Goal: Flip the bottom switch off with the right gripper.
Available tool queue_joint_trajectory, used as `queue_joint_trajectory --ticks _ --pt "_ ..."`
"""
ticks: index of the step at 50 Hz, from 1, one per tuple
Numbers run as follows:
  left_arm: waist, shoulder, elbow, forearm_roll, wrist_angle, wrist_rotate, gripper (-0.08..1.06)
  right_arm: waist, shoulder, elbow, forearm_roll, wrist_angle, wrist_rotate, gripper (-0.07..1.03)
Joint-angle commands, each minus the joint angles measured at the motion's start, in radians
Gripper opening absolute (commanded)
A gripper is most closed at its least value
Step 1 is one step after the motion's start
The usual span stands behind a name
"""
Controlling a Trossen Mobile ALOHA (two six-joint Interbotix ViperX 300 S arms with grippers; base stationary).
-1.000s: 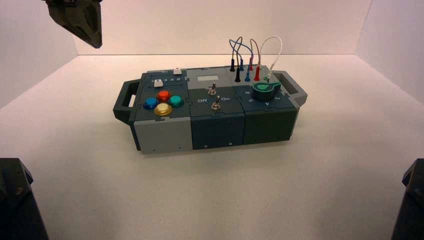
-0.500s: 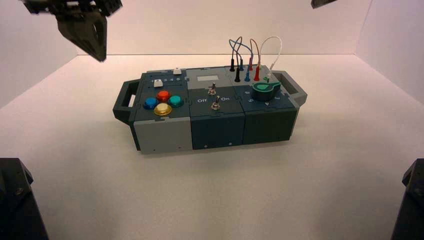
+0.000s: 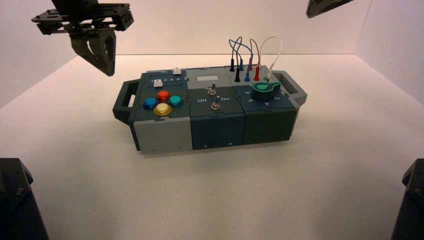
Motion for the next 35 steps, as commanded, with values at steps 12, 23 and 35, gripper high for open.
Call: queue_joint_trajectory --ticks 12,23,35 --pt "-0.018 0.069 -0.015 -0.055 -0.072 -0.04 -0.03 0.02 -0.005 -0.029 0.032 0.003 0.003 -0.02" --pt "-0.02 0.141 -0.017 -0.075 -0.13 -0.04 -0.03 0.025 -0.005 -0.029 0.032 0.003 0.003 -0.02" --pt "-0.02 0.198 -0.023 -0.081 -0.158 -0.04 -0.03 0.055 0.008 -0.031 0.037 0.012 0.003 -0.02"
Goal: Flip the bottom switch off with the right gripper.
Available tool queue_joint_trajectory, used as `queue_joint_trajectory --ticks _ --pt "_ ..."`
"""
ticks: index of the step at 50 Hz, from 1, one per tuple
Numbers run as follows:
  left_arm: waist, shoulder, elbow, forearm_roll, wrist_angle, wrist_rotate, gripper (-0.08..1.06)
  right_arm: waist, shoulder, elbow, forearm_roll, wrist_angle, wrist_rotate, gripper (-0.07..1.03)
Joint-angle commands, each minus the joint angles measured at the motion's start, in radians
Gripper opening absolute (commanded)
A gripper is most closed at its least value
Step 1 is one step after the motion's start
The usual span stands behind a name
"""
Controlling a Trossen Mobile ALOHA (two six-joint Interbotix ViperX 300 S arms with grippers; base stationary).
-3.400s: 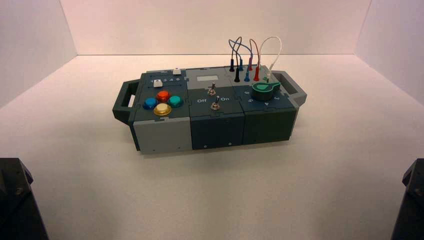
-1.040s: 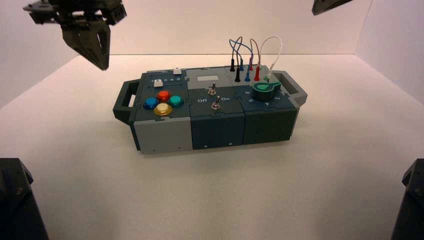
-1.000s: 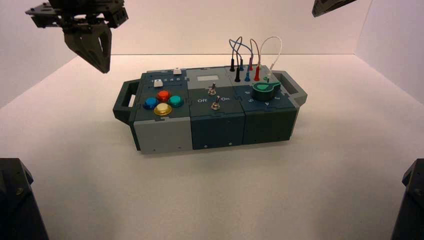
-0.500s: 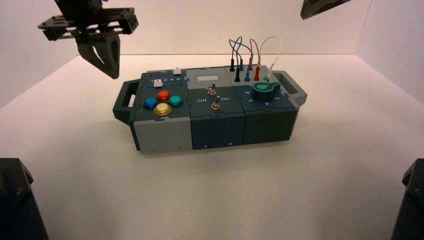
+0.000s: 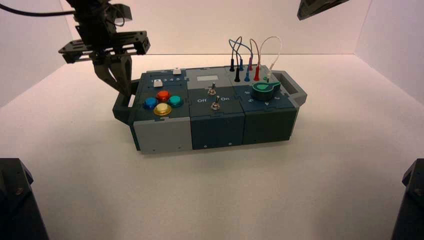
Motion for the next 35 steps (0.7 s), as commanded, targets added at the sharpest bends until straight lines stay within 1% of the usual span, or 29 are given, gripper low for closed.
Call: queue_joint_trajectory --ticks 1,10,13,17,23,30,34,35 --pt "-0.005 0.011 -0.021 -0.005 -0.023 -0.006 -0.03 0.017 0.009 -0.032 0.009 0.009 0.003 -0.02" --pt "-0.005 0.048 -0.04 -0.011 -0.043 -0.008 -0.03 0.018 0.034 -0.043 0.011 0.046 0.003 -0.02" --pt "-0.005 0.066 -0.046 -0.011 -0.049 -0.006 -0.03 0.018 0.04 -0.049 0.021 0.064 0.003 -0.02" --pt "-0.005 0.089 -0.054 -0.011 -0.057 -0.008 -0.03 0.018 0.046 -0.061 0.048 0.089 0.005 -0.02" --pt "-0.005 0.118 -0.061 -0.017 -0.069 -0.008 -0.03 0.037 0.057 -0.083 0.086 0.129 0.005 -0.02" --pt "-0.006 0.138 -0.058 -0.018 -0.089 -0.006 -0.03 0.066 0.083 -0.107 0.16 0.166 0.012 -0.02" --pt "-0.006 0.138 -0.055 -0.017 -0.1 -0.006 -0.03 0.074 0.098 -0.11 0.189 0.173 0.015 -0.02" --pt "-0.005 0.14 -0.054 -0.017 -0.103 -0.006 -0.03 0.077 0.107 -0.11 0.206 0.175 0.017 -0.02"
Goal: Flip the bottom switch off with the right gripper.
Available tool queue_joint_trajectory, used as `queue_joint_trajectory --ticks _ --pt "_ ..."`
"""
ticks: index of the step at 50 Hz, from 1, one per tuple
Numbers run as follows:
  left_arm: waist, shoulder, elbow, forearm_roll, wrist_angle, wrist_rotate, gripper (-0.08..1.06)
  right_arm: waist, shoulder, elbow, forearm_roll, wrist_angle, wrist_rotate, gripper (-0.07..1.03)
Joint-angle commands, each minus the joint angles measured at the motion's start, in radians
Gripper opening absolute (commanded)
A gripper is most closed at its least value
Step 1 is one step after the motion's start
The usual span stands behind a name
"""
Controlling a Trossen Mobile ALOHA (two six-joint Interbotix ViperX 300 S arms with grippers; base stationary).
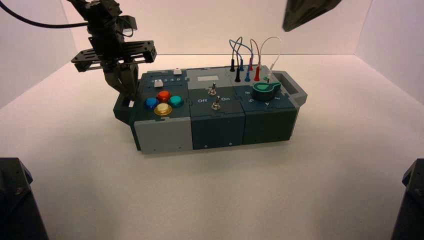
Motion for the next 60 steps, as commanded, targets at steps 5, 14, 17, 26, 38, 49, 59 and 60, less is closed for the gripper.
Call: queue_joint_trajectory --ticks 5,14,17,26,38,49,59,60 --pt "-0.006 0.015 -0.006 0.003 -0.04 0.005 -0.03 0.02 0.041 -0.034 0.083 0.012 0.009 -0.02" --pt "-0.006 0.025 -0.008 0.003 -0.052 0.006 -0.03 0.02 0.1 -0.048 0.121 0.031 0.015 -0.02" --pt "-0.006 0.031 -0.008 0.003 -0.055 0.006 -0.03 0.021 0.12 -0.052 0.13 0.031 0.02 -0.02" --pt "-0.006 0.054 -0.011 0.005 -0.069 0.011 -0.03 0.037 0.193 -0.083 0.166 0.031 0.021 -0.02" --pt "-0.006 0.097 -0.017 0.005 -0.077 0.018 -0.03 0.077 0.308 -0.149 0.173 0.031 0.051 -0.02" --pt "-0.006 0.098 -0.02 0.006 -0.075 0.02 -0.03 0.081 0.393 -0.189 0.173 0.043 0.08 -0.02" --pt "-0.006 0.098 -0.02 0.006 -0.072 0.021 -0.03 0.092 0.46 -0.204 0.169 0.054 0.087 -0.02" --pt "-0.006 0.1 -0.02 0.006 -0.074 0.021 -0.03 0.094 0.468 -0.206 0.169 0.054 0.089 -0.02"
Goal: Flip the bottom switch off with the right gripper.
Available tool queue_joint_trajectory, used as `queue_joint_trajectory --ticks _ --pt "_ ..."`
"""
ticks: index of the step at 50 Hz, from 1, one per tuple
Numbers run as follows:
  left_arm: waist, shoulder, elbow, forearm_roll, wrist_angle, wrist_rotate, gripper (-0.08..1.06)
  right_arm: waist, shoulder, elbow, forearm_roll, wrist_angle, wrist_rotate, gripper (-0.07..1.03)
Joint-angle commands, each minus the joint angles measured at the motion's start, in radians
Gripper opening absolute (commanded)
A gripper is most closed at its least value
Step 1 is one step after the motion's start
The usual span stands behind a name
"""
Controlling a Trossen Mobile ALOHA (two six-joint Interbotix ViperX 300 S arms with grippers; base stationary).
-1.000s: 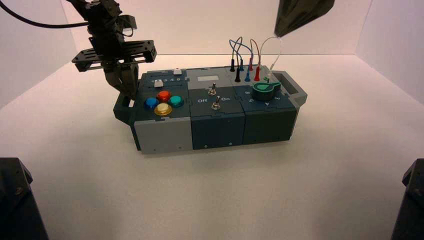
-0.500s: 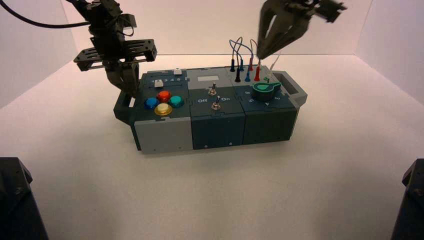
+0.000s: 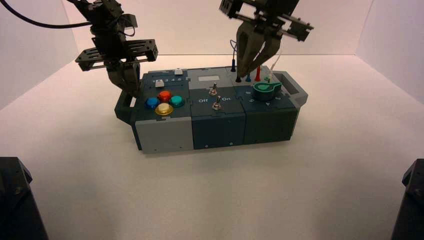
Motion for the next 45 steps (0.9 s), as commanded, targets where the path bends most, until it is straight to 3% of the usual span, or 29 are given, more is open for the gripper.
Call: queue_joint_trajectory --ticks 1,17,45 --pt "-0.012 0.057 -0.002 0.005 -0.018 0.021 -0.03 0.015 0.015 -0.032 0.002 0.0 0.012 -0.02" --pt "-0.012 0.055 0.002 0.005 -0.017 0.025 -0.03 0.057 0.074 -0.054 -0.015 -0.009 0.041 -0.02" --pt "-0.012 0.057 0.0 0.005 -0.017 0.028 -0.03 0.064 0.089 -0.061 -0.16 -0.011 0.186 -0.02"
